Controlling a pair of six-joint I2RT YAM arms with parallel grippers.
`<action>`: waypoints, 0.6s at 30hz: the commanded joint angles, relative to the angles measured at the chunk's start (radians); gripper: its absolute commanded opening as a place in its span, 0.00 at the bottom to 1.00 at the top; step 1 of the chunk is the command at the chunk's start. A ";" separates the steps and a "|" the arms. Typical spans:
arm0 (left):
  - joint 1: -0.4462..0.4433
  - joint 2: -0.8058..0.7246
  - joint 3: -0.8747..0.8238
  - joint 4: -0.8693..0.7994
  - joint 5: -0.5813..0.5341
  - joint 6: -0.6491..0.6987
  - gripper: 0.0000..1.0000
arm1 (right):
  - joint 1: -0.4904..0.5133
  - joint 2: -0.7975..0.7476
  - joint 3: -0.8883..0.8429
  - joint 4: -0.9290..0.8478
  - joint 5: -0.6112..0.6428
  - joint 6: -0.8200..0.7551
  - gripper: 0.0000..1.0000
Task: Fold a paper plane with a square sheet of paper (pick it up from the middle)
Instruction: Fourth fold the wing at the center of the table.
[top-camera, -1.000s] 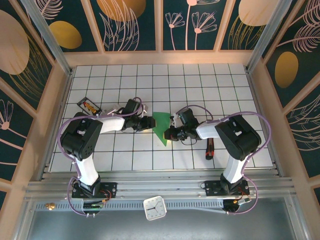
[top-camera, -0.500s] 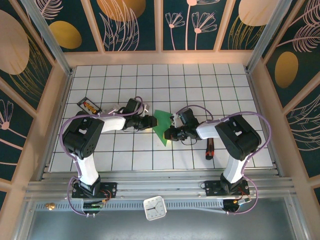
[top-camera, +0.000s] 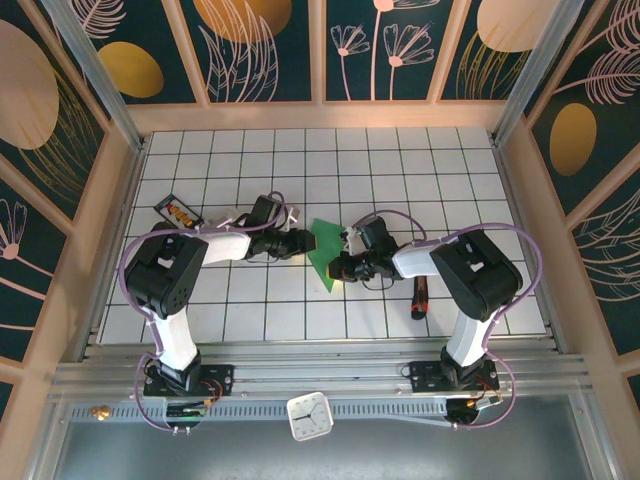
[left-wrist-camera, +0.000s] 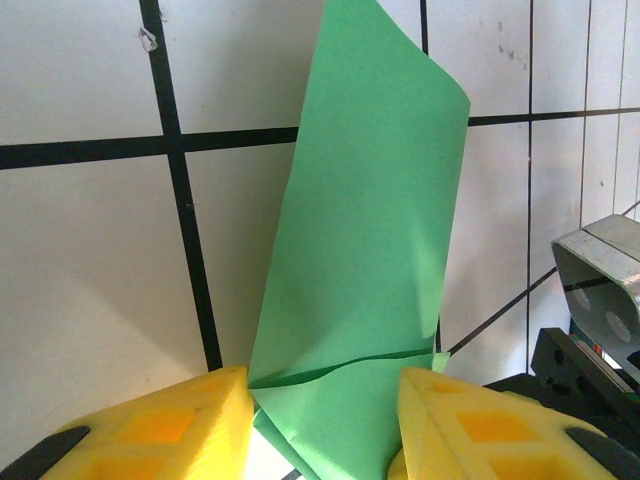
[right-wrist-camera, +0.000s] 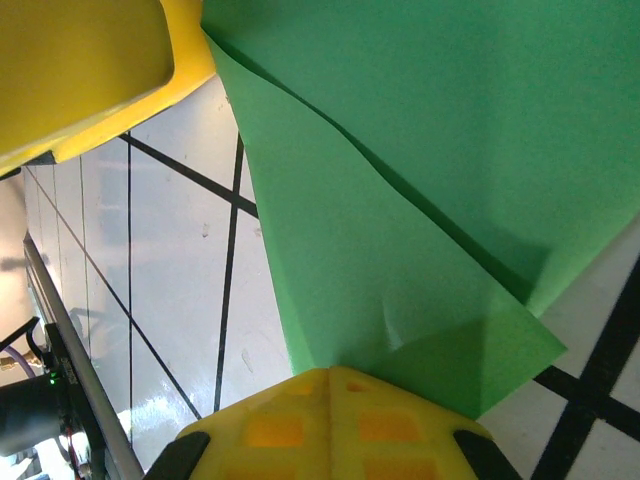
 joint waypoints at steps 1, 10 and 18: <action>0.008 -0.007 0.020 -0.012 0.016 0.015 0.43 | -0.008 0.018 -0.026 -0.044 0.032 -0.028 0.00; 0.011 0.026 0.071 -0.035 0.005 0.054 0.42 | -0.009 0.020 -0.022 -0.052 0.032 -0.035 0.00; 0.011 0.050 0.094 -0.062 0.038 0.068 0.41 | -0.012 0.021 -0.024 -0.051 0.031 -0.037 0.00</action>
